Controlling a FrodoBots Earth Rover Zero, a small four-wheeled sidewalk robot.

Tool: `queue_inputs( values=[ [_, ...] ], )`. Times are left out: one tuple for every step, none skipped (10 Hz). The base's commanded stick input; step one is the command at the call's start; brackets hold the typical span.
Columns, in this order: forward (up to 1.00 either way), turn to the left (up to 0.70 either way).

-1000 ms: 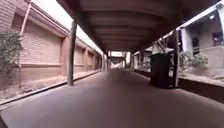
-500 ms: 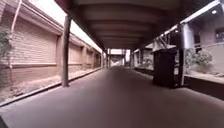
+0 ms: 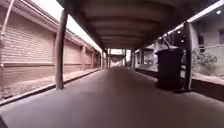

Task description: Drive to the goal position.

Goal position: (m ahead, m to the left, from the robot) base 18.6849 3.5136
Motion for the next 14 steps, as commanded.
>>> queue_inputs(
  values=[
    [0.70, -0.11],
    [0.70, -0.22],
    [0.70, -0.22],
    [0.70, -0.22],
    [0.70, -0.13],
    [0.70, -0.02],
    [0.70, 0.00],
    [0.70, 0.00],
    [0.70, 0.00],
    [0.70, 0.00],
    [0.70, 0.00],
    [0.70, 0.00],
    [0.70, 0.00],
    [0.70, 0.00]
  ],
)
